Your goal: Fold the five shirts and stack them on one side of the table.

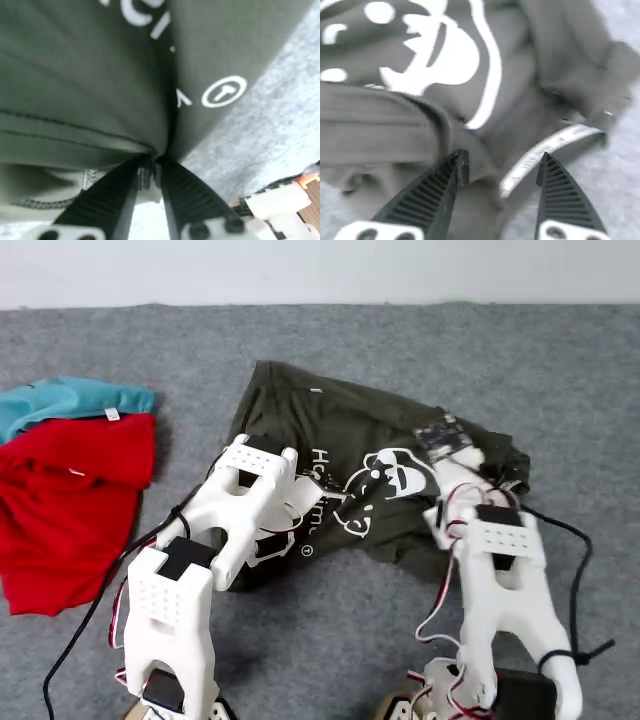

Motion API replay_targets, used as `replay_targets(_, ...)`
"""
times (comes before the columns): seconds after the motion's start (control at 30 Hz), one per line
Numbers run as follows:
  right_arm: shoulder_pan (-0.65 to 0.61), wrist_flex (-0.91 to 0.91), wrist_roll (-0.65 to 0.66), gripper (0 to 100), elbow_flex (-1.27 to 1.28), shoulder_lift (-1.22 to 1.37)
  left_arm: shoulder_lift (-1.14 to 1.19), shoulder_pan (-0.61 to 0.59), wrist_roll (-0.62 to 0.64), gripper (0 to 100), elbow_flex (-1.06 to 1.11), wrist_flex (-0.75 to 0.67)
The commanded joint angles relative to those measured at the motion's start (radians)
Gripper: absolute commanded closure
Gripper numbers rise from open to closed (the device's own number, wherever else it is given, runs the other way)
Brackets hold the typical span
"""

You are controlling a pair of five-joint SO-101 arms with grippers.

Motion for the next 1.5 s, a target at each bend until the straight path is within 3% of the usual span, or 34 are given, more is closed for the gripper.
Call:
replay_targets(0.0,0.085,-0.024,-0.011,76.8,-0.075,-0.007,0.043,-0.005,-0.008,99,0.005,-0.066)
replay_targets(0.2,0.116,0.056,-0.012,76.8,-0.092,-0.018,0.043,-0.006,-0.008,99,0.005,-0.066)
replay_targets(0.4,-0.111,0.311,-0.012,76.8,-0.126,-0.018,0.043,-0.006,-0.008,99,0.005,-0.066)
replay_targets(0.57,-0.22,0.289,-0.068,76.5,-0.147,-0.016,0.043,-0.006,-0.008,99,0.005,-0.066)
replay_targets(0.7,-0.216,0.211,-0.173,76.7,-0.152,-0.008,0.043,-0.006,-0.008,99,0.005,-0.066)
replay_targets(1.1,-0.209,0.133,-0.175,76.8,-0.147,0.111,0.043,-0.006,-0.008,99,0.005,-0.066)
replay_targets(1.47,-0.064,0.087,-0.255,76.8,-0.186,0.22,0.043,-0.006,-0.008,99,0.005,-0.066)
